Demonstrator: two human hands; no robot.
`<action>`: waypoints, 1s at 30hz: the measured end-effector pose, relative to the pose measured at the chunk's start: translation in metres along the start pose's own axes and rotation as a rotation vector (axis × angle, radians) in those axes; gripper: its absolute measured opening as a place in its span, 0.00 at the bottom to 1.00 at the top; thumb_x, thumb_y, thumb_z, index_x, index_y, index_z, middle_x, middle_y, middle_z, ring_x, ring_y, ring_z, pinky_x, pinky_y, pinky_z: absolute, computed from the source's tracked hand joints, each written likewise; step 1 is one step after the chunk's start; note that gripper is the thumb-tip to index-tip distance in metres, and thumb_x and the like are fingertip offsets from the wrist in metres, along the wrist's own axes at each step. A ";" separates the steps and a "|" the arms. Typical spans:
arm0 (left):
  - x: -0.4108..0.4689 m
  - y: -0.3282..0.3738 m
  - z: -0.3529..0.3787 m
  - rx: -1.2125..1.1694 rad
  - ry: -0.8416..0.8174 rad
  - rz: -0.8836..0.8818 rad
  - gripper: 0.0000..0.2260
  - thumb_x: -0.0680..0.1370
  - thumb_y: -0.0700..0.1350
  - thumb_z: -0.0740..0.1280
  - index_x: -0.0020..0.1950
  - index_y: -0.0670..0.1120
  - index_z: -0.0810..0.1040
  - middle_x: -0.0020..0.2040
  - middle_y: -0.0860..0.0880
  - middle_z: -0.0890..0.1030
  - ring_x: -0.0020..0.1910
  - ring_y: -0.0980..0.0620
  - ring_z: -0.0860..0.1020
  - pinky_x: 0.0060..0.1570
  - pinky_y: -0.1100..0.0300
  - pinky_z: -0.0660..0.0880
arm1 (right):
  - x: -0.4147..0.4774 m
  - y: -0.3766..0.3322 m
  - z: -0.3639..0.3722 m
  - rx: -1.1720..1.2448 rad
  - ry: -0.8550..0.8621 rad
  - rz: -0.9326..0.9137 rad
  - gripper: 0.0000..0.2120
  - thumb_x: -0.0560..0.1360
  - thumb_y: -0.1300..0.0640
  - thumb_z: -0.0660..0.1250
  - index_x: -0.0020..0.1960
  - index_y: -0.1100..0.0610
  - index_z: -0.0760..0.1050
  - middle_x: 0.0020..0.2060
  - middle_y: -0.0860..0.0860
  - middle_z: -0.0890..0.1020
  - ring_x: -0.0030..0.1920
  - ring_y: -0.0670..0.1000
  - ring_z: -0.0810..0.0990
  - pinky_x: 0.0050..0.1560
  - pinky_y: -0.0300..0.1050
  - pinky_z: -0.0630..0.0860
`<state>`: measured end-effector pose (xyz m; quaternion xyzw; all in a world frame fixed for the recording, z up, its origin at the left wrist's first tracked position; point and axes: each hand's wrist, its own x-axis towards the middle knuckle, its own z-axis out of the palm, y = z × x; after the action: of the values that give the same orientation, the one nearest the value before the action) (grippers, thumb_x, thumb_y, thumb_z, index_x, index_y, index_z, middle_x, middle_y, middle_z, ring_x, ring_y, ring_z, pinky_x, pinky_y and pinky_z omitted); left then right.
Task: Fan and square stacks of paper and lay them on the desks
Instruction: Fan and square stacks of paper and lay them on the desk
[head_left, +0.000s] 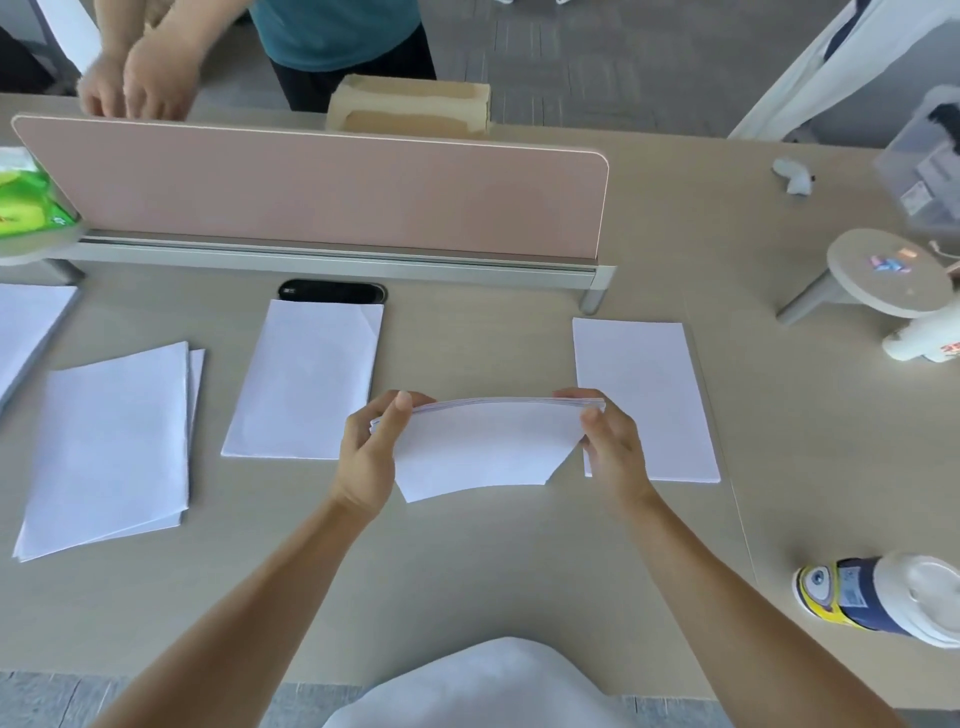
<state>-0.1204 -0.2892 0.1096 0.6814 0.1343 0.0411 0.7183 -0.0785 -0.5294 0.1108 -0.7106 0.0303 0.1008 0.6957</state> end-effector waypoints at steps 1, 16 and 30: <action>0.000 0.000 0.003 -0.008 0.020 -0.018 0.20 0.73 0.62 0.63 0.43 0.46 0.83 0.43 0.47 0.83 0.47 0.47 0.79 0.53 0.52 0.71 | 0.000 0.000 0.000 0.034 0.014 -0.007 0.29 0.66 0.27 0.68 0.49 0.52 0.82 0.45 0.55 0.84 0.50 0.52 0.82 0.53 0.45 0.76; -0.002 0.002 -0.004 0.038 -0.060 -0.060 0.18 0.67 0.61 0.70 0.50 0.51 0.84 0.49 0.48 0.85 0.53 0.45 0.81 0.55 0.51 0.75 | 0.006 -0.008 0.000 -0.111 -0.165 -0.003 0.12 0.70 0.44 0.70 0.51 0.46 0.82 0.46 0.40 0.86 0.46 0.49 0.83 0.45 0.33 0.77; -0.008 0.000 -0.008 0.251 -0.115 0.102 0.08 0.67 0.57 0.74 0.30 0.57 0.81 0.26 0.59 0.74 0.28 0.59 0.69 0.31 0.69 0.64 | -0.016 -0.001 0.000 -0.160 -0.075 -0.042 0.03 0.75 0.55 0.74 0.46 0.47 0.84 0.42 0.42 0.87 0.46 0.42 0.84 0.47 0.32 0.74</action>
<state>-0.1303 -0.2835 0.1106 0.7730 0.0620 0.0212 0.6310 -0.0939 -0.5312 0.1153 -0.7600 -0.0191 0.1149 0.6394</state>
